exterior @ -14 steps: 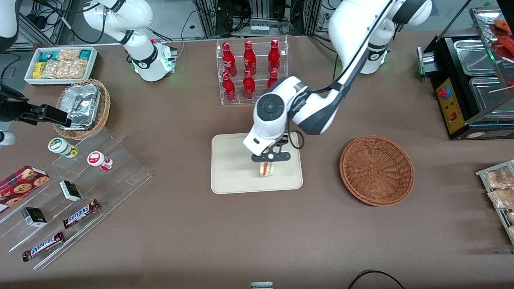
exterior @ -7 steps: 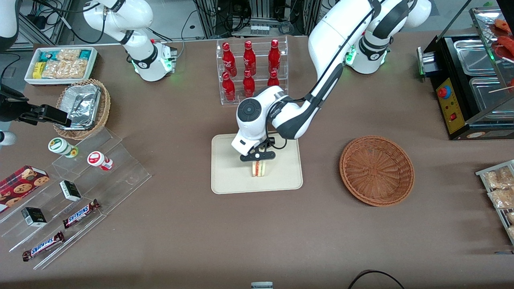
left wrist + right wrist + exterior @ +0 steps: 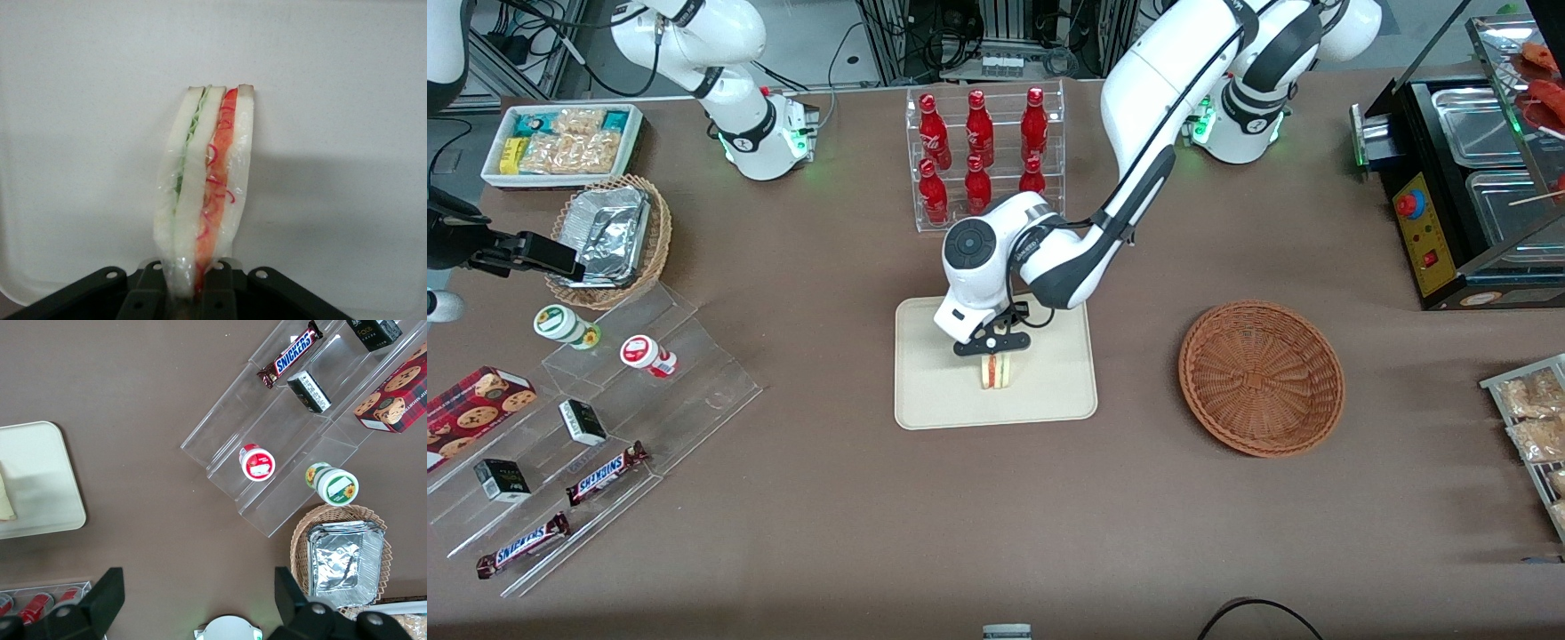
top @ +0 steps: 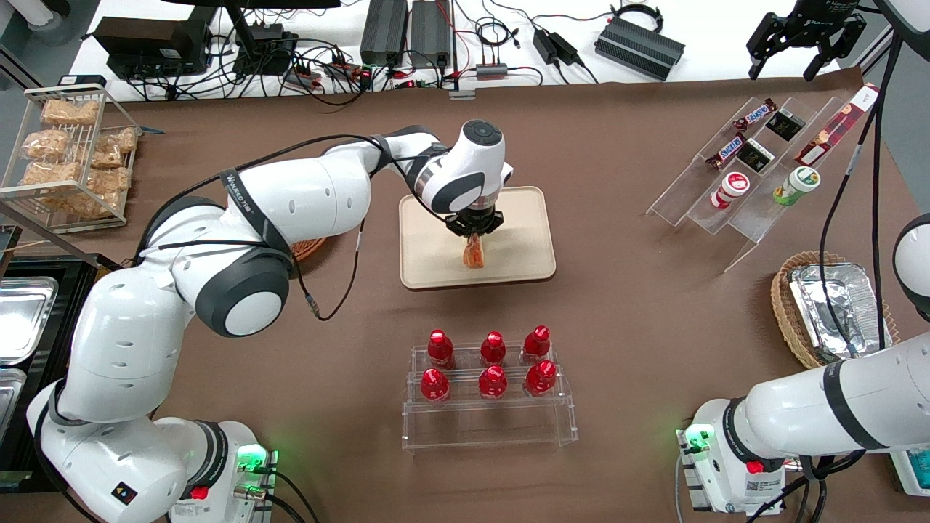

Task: Place sandwich from basket to tray
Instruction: 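Lower the sandwich onto the tray and open the left gripper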

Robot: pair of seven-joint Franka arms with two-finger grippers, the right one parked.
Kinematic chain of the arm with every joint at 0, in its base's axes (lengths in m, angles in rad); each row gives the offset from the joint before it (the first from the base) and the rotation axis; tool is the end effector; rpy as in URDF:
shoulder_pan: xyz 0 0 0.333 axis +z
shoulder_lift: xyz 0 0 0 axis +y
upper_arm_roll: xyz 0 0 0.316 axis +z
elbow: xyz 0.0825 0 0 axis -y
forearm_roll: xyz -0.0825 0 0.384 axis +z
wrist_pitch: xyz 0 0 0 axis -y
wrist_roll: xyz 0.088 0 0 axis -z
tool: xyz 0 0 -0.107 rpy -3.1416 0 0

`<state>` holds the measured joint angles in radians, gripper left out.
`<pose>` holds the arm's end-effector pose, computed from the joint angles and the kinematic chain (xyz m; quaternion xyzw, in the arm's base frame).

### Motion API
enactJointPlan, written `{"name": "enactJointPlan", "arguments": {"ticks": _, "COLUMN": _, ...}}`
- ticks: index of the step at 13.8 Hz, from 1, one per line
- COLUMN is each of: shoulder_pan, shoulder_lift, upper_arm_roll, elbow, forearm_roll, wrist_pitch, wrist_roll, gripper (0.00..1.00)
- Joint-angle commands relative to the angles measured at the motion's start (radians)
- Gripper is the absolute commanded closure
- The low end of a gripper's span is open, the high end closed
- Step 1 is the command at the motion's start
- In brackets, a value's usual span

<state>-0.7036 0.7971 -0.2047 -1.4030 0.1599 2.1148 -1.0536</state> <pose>0.4724 -0.5470 0.2295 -0.9978 -0.0564 0.0247 0.0241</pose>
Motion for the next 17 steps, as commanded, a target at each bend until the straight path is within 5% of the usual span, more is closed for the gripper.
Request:
{"name": "enactJointPlan", "arguments": {"ticks": 1, "shoulder_pan": -0.022, "shoulder_lift": 0.017, "upper_arm_roll": 0.013, "elbow": 0.039, "forearm_roll": 0.021, "wrist_pitch": -0.012, "wrist_roll": -0.048, "gripper": 0.38}}
{"name": "enactJointPlan", "arguments": {"ticks": 3, "shoulder_pan": -0.020, "shoulder_lift": 0.007, "upper_arm_roll": 0.014, "elbow": 0.041, "forearm_roll": 0.023, "wrist_pitch": -0.018, "wrist_roll": -0.052, "gripper": 0.06}}
{"name": "enactJointPlan", "arguments": {"ticks": 4, "shoulder_pan": -0.019, "shoulder_lift": -0.001, "upper_arm_roll": 0.014, "elbow": 0.041, "forearm_roll": 0.023, "wrist_pitch": -0.022, "wrist_roll": -0.054, "gripper": 0.01}}
{"name": "enactJointPlan", "arguments": {"ticks": 17, "shoulder_pan": 0.209, "shoulder_lift": -0.390, "upper_arm_roll": 0.014, "elbow": 0.016, "forearm_roll": -0.010, "wrist_pitch": -0.317, "wrist_roll": -0.031, "gripper": 0.01}}
